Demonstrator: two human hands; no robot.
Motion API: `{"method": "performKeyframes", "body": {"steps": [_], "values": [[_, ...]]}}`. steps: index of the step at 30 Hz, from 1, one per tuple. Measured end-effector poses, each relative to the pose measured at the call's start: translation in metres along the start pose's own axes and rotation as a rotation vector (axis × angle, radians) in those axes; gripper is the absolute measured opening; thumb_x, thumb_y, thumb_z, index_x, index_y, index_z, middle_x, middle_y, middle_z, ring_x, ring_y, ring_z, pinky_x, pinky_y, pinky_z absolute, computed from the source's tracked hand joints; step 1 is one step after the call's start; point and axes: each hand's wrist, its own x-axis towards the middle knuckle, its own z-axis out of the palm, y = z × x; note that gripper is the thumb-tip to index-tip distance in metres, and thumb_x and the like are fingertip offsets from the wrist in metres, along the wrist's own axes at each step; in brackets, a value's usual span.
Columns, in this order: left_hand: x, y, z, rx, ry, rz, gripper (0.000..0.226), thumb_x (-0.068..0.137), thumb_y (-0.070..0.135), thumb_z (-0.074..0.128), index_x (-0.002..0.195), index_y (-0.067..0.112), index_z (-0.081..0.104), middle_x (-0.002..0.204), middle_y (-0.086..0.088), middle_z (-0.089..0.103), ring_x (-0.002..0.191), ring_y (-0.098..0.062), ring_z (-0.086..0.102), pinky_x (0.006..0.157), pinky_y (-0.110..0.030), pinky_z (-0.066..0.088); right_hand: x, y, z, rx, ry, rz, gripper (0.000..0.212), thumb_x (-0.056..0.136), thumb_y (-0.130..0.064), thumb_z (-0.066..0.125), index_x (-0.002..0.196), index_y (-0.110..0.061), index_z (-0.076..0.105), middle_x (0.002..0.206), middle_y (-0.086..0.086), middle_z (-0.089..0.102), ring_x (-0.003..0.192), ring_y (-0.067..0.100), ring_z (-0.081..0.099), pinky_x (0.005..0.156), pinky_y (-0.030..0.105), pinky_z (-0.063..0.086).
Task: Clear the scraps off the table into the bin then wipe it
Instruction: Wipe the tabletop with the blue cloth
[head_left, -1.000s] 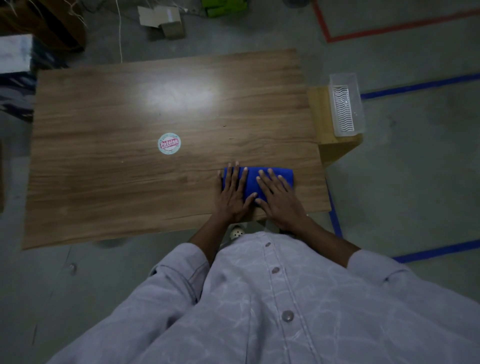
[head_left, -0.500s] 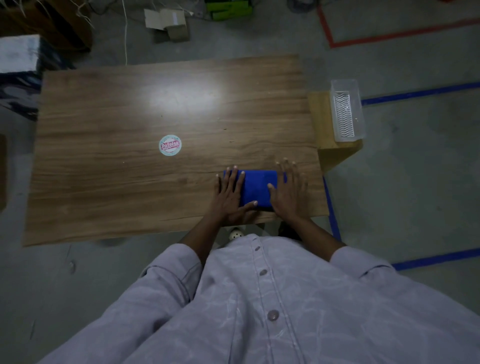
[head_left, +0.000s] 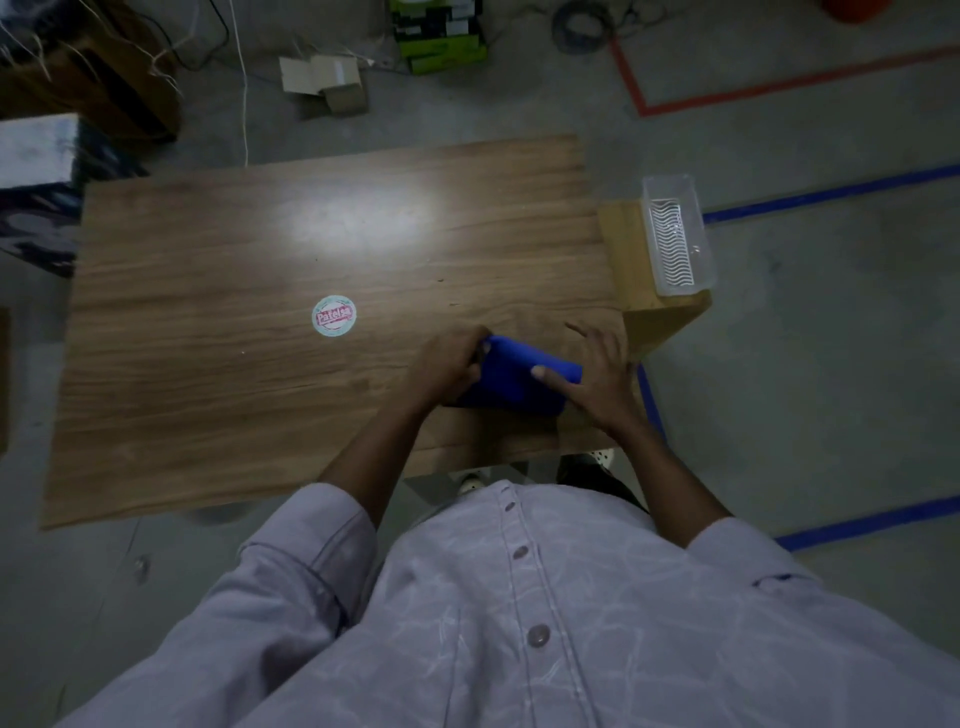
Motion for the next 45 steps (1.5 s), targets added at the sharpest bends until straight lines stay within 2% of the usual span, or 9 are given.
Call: {"method": "performKeyframes", "body": {"steps": [3, 8, 16, 22, 26, 33, 37, 40, 45], "values": [[0.02, 0.017, -0.041, 0.037, -0.037, 0.065, 0.025, 0.098, 0.011, 0.052, 0.12, 0.013, 0.063, 0.101, -0.012, 0.07, 0.09, -0.03, 0.064, 0.078, -0.044, 0.053, 0.019, -0.026, -0.013, -0.172, -0.035, -0.211, 0.079, 0.071, -0.074, 0.069, 0.14, -0.041, 0.047, 0.142, -0.002, 0.052, 0.133, 0.023, 0.043, 0.109, 0.051, 0.032], [0.022, 0.037, -0.089, 0.086, 0.138, 0.192, 0.028, 0.097, 0.009, 0.056, 0.124, 0.012, 0.063, 0.101, -0.01, 0.071, 0.087, -0.024, 0.064, 0.071, -0.031, 0.039, 0.036, -0.056, -0.043, -0.15, 0.255, -0.392, 0.042, 0.07, -0.014, 0.062, 0.11, -0.018, 0.073, 0.094, 0.002, 0.074, 0.09, 0.026, 0.067, 0.086, 0.036, 0.041], [-0.045, -0.006, 0.01, 0.232, 0.204, 0.312, 0.04, 0.087, 0.001, 0.067, 0.127, 0.001, 0.064, 0.123, -0.024, 0.068, 0.117, -0.042, 0.065, 0.101, -0.052, 0.05, -0.01, 0.008, -0.011, -0.182, 0.095, -0.39, 0.061, 0.063, 0.003, 0.071, 0.12, -0.018, 0.072, 0.119, 0.003, 0.073, 0.116, 0.026, 0.065, 0.1, 0.048, 0.047], [-0.086, -0.046, 0.09, 0.246, -0.172, 0.082, 0.101, 0.079, 0.028, 0.075, 0.162, 0.018, 0.019, 0.171, -0.004, 0.004, 0.158, -0.026, 0.0, 0.127, -0.048, 0.006, -0.037, 0.06, 0.027, -0.35, -0.268, -0.249, 0.065, 0.081, -0.008, 0.068, 0.142, -0.025, 0.056, 0.154, 0.0, 0.047, 0.146, 0.031, 0.036, 0.11, 0.052, 0.04], [-0.077, -0.05, 0.091, 0.219, -0.072, 0.127, 0.081, 0.088, 0.026, 0.072, 0.158, 0.014, 0.034, 0.169, -0.011, 0.018, 0.156, -0.033, 0.011, 0.127, -0.051, 0.013, -0.033, 0.056, 0.027, -0.357, -0.258, -0.213, 0.061, 0.083, -0.01, 0.067, 0.141, -0.028, 0.057, 0.154, 0.001, 0.047, 0.145, 0.033, 0.036, 0.108, 0.056, 0.039], [-0.06, -0.041, 0.066, -0.106, 0.011, 0.065, 0.052, 0.088, 0.008, 0.071, 0.139, 0.013, 0.059, 0.152, -0.015, 0.05, 0.143, -0.031, 0.043, 0.118, -0.048, 0.036, -0.03, 0.06, 0.017, -0.25, -0.147, -0.287, 0.054, 0.077, -0.002, 0.069, 0.129, -0.018, 0.065, 0.152, 0.001, 0.049, 0.144, 0.028, 0.037, 0.113, 0.053, 0.037], [-0.046, -0.023, 0.052, -0.497, 0.17, -0.156, 0.021, 0.104, 0.032, 0.055, 0.118, 0.02, 0.065, 0.105, -0.003, 0.069, 0.089, -0.019, 0.064, 0.079, -0.043, 0.053, -0.03, 0.04, 0.016, 0.183, -0.03, 0.042, 0.041, 0.097, -0.015, 0.062, 0.137, -0.021, 0.059, 0.137, 0.004, 0.059, 0.13, 0.021, 0.051, 0.1, 0.034, 0.044], [-0.028, -0.015, 0.051, -0.615, 0.232, -0.221, 0.016, 0.107, 0.035, 0.049, 0.11, 0.022, 0.058, 0.096, 0.007, 0.064, 0.085, -0.012, 0.063, 0.071, -0.033, 0.051, -0.022, 0.013, 0.016, 0.394, 0.015, 0.241, 0.02, 0.106, -0.031, 0.048, 0.122, -0.024, 0.058, 0.111, 0.002, 0.064, 0.102, 0.02, 0.061, 0.072, 0.026, 0.043], [0.016, -0.012, 0.071, -0.505, 0.326, -0.311, 0.025, 0.109, 0.035, 0.043, 0.105, 0.013, 0.053, 0.087, -0.005, 0.06, 0.078, -0.029, 0.062, 0.062, -0.038, 0.045, 0.013, 0.006, 0.035, 0.264, 0.221, 0.344, 0.036, 0.107, -0.036, 0.041, 0.129, -0.011, 0.056, 0.108, 0.007, 0.064, 0.1, 0.024, 0.06, 0.078, 0.031, 0.039]]}}
